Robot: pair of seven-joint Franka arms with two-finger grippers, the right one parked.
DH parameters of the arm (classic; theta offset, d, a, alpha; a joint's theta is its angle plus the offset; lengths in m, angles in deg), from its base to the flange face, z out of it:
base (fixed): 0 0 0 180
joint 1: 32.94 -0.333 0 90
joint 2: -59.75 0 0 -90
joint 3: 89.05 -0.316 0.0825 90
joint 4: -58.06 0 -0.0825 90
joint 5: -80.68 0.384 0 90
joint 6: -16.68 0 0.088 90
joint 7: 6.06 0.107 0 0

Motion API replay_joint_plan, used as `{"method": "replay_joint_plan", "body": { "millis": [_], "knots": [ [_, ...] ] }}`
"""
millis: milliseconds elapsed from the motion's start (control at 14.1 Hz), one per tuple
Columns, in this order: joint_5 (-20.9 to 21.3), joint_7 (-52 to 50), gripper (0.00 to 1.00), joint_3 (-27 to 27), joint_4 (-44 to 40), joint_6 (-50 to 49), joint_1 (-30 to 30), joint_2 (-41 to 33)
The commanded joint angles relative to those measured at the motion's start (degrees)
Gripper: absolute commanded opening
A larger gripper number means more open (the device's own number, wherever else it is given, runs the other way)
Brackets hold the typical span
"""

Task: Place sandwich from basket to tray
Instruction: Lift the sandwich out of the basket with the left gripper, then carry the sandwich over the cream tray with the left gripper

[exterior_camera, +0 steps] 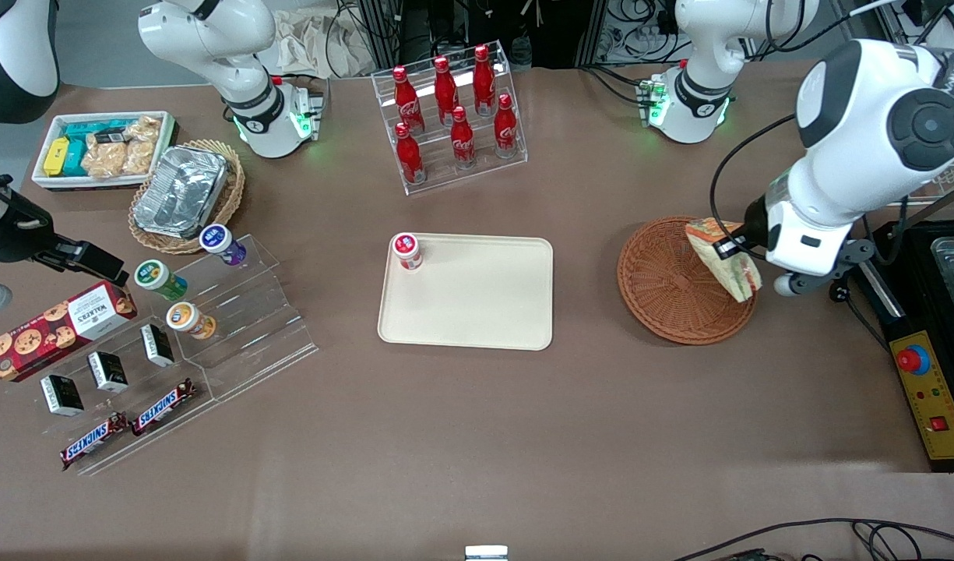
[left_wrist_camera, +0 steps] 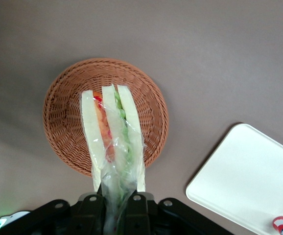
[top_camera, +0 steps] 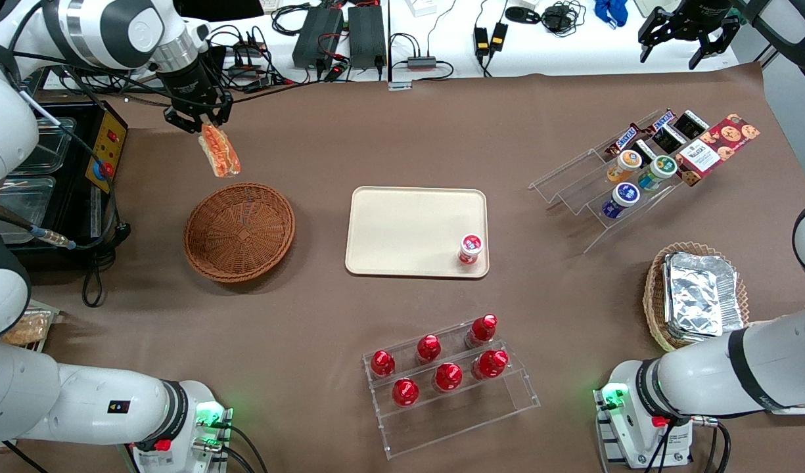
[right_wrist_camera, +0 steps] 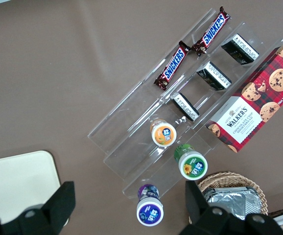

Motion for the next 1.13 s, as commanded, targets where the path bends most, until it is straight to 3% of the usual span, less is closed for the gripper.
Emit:
{"method": "replay_joint_plan", "body": {
  "millis": [0, 213, 709, 1063],
  "knots": [
    [-0.13, 0.33, 0.0, -0.15, -1.8, -1.57, 3.36, 0.71],
    [-0.66, 0.06, 0.0, 0.9, -1.98, -1.57, 5.48, 1.15],
    [-1.01, -2.57, 0.0, 10.14, -4.09, -1.75, 7.93, 4.4],
    [-1.19, -2.57, 0.0, 10.31, -3.21, 13.0, 14.0, 13.87]
  ]
}}
